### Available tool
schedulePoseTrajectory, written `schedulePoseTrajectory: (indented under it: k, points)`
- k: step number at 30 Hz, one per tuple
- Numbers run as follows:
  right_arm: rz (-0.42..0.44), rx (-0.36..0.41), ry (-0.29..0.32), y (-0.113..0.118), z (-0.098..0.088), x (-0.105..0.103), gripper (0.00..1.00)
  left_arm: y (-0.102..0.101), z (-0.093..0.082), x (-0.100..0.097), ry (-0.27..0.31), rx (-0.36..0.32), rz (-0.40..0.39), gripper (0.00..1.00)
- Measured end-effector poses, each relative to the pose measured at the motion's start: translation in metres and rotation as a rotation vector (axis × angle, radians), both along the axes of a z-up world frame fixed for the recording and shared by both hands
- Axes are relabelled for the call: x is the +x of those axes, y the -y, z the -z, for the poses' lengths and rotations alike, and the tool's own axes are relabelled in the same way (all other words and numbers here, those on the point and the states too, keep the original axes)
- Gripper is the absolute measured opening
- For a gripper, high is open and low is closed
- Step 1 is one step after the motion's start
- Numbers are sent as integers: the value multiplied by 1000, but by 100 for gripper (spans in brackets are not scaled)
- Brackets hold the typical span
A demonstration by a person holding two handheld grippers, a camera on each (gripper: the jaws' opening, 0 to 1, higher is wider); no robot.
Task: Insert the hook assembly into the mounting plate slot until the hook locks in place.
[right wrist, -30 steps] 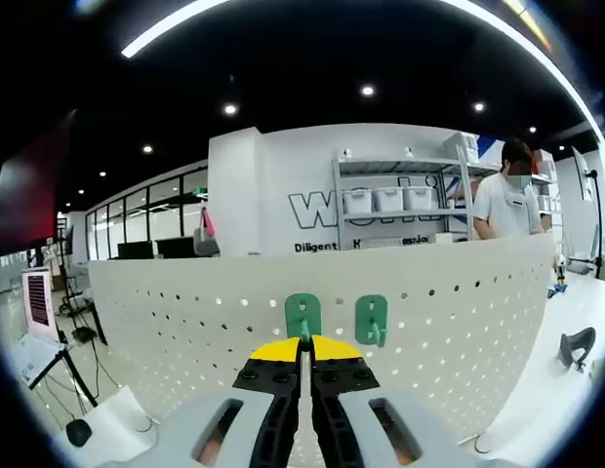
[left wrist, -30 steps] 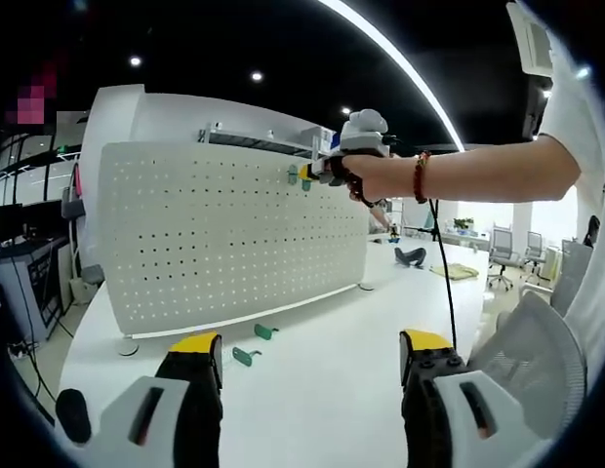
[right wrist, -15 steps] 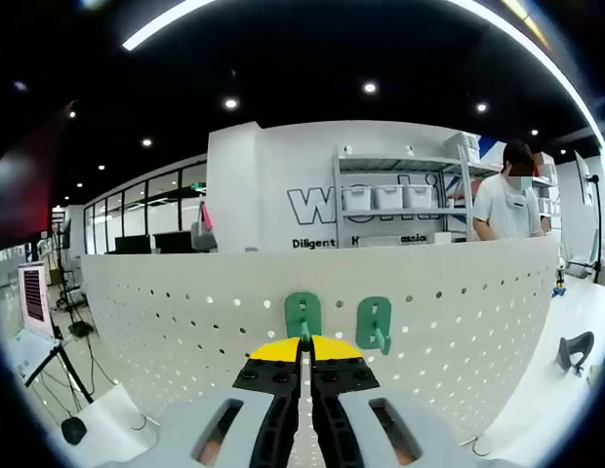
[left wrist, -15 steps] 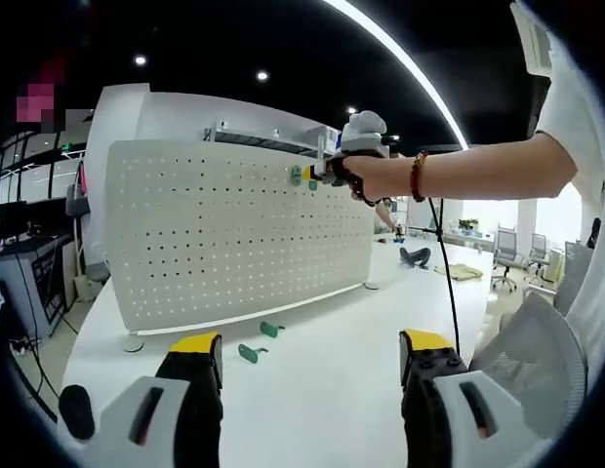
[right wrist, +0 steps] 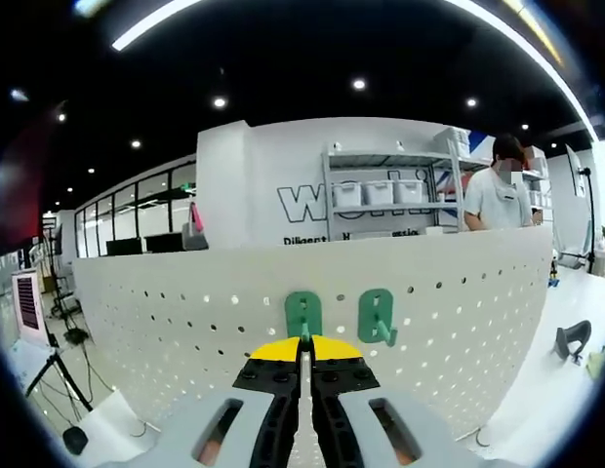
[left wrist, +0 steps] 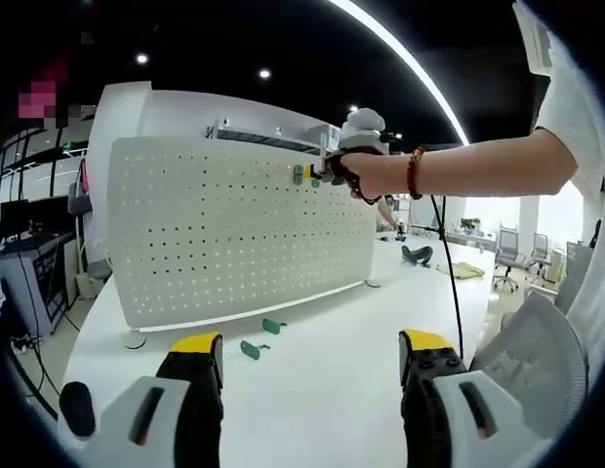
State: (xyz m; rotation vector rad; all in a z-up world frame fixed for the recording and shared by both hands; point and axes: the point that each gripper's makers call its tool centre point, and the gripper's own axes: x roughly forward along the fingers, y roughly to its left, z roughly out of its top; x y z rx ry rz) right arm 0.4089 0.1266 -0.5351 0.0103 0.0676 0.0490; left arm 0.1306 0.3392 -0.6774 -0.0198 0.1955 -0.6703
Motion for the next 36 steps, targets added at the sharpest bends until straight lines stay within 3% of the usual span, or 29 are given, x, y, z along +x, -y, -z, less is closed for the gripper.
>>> schedulePoseTrajectory:
  k: [1, 4, 7, 13, 14, 15, 17, 18, 19, 21, 26, 30, 32, 36]
  points:
    - [-1, -34, 1, -1, 0, 0, 1, 0, 0, 0, 0, -1, 0, 76]
    - [1, -4, 2, -1, 1, -1, 1, -1, 0, 0, -1, -4, -3, 76]
    - [4, -62, 4, -2, 1, -1, 1, -1, 1, 0, -3, -2, -3, 75]
    - [2, -76, 9, -3, 1, -1, 1, -1, 1, 0, -6, 5, -3, 75]
    - [3, -58, 8, -2, 1, -1, 2, -1, 0, 0, -1, 5, -3, 75]
    - [3, 21, -2, -3, 1, -2, 2, -1, -1, 1, 2, -2, -2, 75]
    - [7, -26, 0, -2, 0, -1, 2, -1, -2, 1, 2, -5, -4, 75]
    - [5, -95, 15, -1, -3, 0, 2, -1, -2, 2, 2, -3, -4, 75]
    - [-2, -99, 20, -3, -4, 0, 2, -1, -3, 2, 4, 0, -2, 75]
    - [-5, -48, 20, -4, -6, 0, 4, -2, -4, 2, 5, 3, -2, 75]
    - [-21, -76, 18, -6, -8, 0, 7, -3, -7, 3, 14, 3, -4, 75]
    - [-31, -34, -3, -5, -5, 0, 13, -3, -8, 3, 18, -2, -4, 75]
    - [-38, -71, 9, -5, -6, -1, 13, -2, -9, 3, 17, 1, -1, 75]
    - [-48, -62, 0, -6, -4, -4, 16, 1, -9, 4, 20, 0, 6, 75]
